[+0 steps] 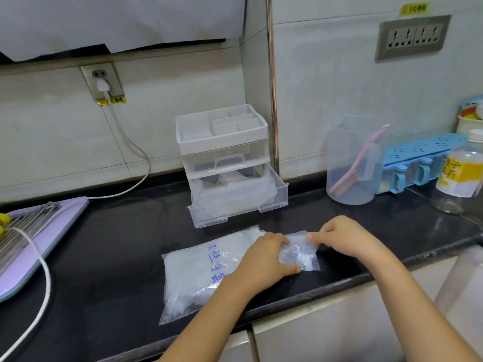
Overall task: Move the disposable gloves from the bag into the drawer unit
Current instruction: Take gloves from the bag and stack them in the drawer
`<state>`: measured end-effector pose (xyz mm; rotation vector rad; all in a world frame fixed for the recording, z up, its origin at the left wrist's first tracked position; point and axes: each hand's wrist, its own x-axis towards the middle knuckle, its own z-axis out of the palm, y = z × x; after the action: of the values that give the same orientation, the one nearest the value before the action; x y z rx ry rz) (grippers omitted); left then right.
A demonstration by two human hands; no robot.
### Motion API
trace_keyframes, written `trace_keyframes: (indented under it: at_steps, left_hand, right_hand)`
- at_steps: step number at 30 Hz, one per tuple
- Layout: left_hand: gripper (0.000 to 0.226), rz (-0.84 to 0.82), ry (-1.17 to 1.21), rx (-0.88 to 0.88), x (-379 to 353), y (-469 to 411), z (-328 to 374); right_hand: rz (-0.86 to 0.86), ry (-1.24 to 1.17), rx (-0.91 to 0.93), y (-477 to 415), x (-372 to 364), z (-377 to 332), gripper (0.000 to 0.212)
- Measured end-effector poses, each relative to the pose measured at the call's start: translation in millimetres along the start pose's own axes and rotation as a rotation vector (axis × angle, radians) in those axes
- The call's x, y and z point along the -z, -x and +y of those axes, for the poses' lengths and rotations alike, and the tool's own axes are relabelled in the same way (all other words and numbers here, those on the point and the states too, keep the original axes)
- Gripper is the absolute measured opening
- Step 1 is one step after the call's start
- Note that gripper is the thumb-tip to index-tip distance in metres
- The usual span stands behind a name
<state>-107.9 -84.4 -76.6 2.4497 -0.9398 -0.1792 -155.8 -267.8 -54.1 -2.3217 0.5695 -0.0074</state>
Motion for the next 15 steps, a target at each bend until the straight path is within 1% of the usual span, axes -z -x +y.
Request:
trace_keyframes:
  at_steps: [2, 4, 8, 12, 15]
  left_hand:
    - [0.061, 0.010, 0.015, 0.006, -4.2, 0.4, -1.5]
    - [0.063, 0.019, 0.025, 0.009, -6.5, 0.5, -2.4]
    - [0.066, 0.032, 0.044, 0.001, -6.8, 1.1, -2.3]
    - [0.065, 0.039, 0.058, -0.002, -7.8, 1.4, -3.3]
    - [0.060, 0.048, 0.087, -0.007, -5.8, 1.9, -1.2]
  right_hand:
    - [-0.032, -0.007, -0.007, 1.3, -7.4, 2.9, 0.051]
    - [-0.014, -0.044, 0.007, 1.7, -12.6, 1.9, 0.052]
    - [0.022, -0.112, 0.023, 1.1, -16.6, -4.7, 0.042]
    - [-0.037, -0.132, 0.022, 0.6, -20.6, -7.7, 0.041]
    - [-0.026, -0.219, 0.075, 0.6, -23.6, -8.7, 0.024]
